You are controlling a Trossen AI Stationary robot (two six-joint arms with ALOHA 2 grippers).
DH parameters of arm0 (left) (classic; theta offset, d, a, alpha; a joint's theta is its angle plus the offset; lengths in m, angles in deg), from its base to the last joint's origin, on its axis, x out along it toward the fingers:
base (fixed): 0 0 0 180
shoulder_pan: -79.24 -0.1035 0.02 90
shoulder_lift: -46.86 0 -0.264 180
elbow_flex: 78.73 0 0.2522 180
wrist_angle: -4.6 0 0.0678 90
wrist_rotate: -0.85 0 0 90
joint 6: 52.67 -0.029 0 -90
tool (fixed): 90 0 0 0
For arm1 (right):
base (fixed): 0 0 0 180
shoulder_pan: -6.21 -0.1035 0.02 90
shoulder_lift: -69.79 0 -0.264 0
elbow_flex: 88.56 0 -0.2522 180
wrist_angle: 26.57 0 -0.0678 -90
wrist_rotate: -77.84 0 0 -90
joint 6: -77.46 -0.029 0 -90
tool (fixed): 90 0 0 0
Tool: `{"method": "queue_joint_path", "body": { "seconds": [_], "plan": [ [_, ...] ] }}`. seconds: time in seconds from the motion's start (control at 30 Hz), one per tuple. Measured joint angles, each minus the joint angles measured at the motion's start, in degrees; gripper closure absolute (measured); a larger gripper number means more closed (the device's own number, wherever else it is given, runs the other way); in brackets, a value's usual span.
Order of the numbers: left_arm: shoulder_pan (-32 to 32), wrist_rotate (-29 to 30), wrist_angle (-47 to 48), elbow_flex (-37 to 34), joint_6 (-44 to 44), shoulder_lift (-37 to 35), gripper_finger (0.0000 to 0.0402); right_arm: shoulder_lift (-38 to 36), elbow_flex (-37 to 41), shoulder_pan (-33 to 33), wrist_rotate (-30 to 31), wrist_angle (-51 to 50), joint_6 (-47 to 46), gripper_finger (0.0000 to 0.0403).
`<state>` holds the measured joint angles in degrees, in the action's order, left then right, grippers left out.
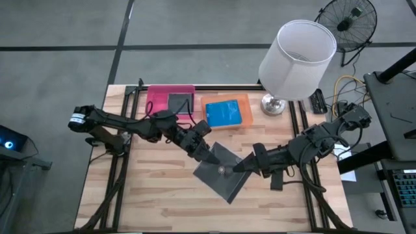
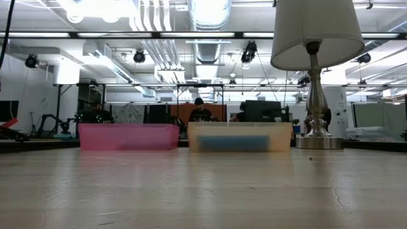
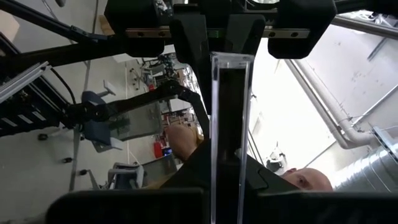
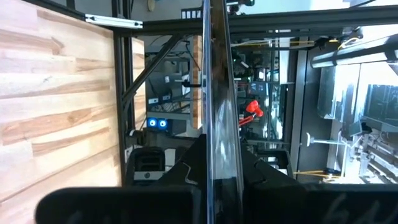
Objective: Pick & place jewel cases by type
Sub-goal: Put the black CD case into the pink bin
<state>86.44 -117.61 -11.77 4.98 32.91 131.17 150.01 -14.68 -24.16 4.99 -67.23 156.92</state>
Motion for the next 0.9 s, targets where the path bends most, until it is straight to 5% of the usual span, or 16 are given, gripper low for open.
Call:
{"method": "queue_joint_path", "body": {
  "seconds": [0.53,0.9],
  "plan": [
    [0.0,-1.0,0.5,0.0,0.0,-0.7,0.0401,-1.6,0.0,0.1,1.0,-2.5,-7.1,0.0257],
    [-1.7,0.0,0.3,0.0,-1.4,-0.9,0.0401,-2.6,0.0,0.0,8.4,-7.9,-10.8,0.0221]
  ]
}}
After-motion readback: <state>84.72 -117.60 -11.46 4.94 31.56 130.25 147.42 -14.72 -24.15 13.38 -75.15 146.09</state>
